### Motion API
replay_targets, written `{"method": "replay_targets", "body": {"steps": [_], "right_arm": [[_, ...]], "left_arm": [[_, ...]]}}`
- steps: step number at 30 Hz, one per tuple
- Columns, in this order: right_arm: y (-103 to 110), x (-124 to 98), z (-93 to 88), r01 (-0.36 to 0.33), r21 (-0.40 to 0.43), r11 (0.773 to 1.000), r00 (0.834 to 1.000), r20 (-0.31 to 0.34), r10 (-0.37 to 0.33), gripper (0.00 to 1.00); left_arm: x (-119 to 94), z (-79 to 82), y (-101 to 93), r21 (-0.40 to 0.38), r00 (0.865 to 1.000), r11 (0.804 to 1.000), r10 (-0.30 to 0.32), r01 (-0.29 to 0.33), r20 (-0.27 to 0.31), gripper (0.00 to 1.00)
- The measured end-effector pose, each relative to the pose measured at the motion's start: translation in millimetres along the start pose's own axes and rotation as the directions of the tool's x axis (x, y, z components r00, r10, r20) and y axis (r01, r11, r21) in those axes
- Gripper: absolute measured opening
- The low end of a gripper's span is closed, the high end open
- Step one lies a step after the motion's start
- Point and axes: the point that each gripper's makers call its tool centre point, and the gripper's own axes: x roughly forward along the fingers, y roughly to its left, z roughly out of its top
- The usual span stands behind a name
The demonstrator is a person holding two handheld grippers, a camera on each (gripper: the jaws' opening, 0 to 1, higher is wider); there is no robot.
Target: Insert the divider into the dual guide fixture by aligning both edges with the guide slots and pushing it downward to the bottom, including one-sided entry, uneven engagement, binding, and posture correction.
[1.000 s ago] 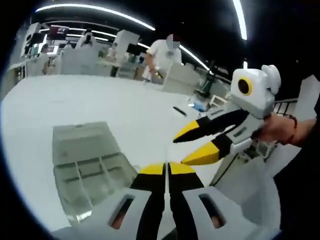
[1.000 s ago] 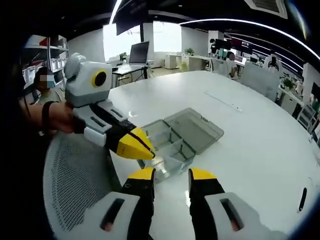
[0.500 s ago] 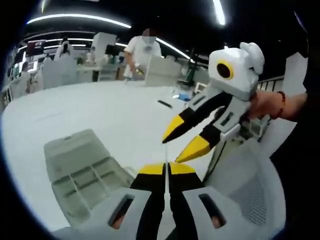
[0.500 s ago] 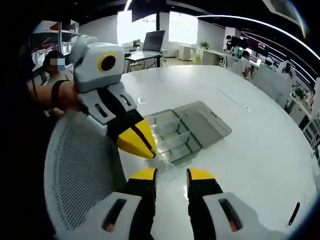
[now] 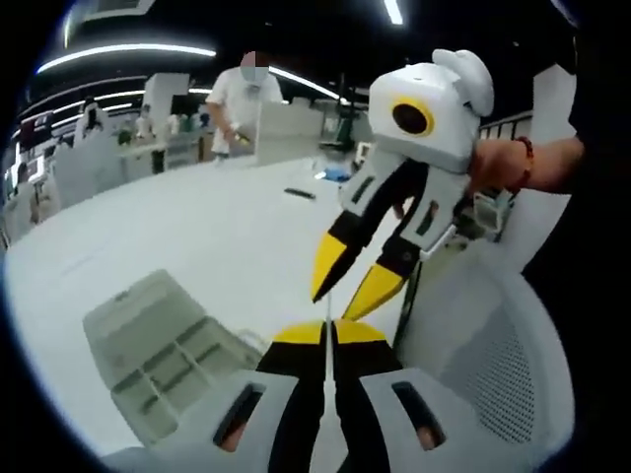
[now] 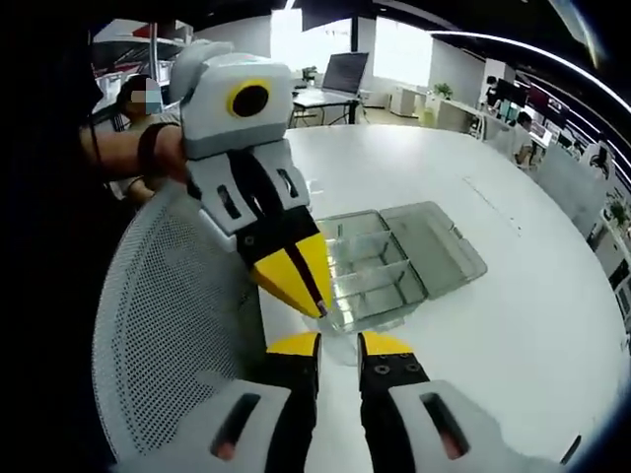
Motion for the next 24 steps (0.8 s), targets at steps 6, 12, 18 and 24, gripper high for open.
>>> {"method": "replay_targets", "body": {"steps": [6,12,18,24], "right_arm": [[-2,-2,2.1,-0.007,-0.007,1.000,1.000,0.018,0.007,0.03],[2,1,0.5,-0.042,-0.056,0.998,0.999,-0.015,0.041,0.01],[6,2,0.6,-0.092,-0.080,0.992,0.995,-0.033,0.090,0.00],[10,1,1.8,-0.126,-0.106,0.986,0.992,-0.045,0.121,0.00]], "left_arm": [[-2,2.5,1.1,0.029,1.000,0.999,-0.017,0.017,0.001,0.00],[-3,3.9,-1.2,0.101,0.999,0.994,-0.049,0.050,-0.008,0.00],[-6,6.7,-3.4,0.117,0.996,0.990,-0.082,0.083,-0.015,0.00],[-7,7.7,1.5,0.129,0.998,0.989,-0.067,0.067,-0.009,0.01]]}}
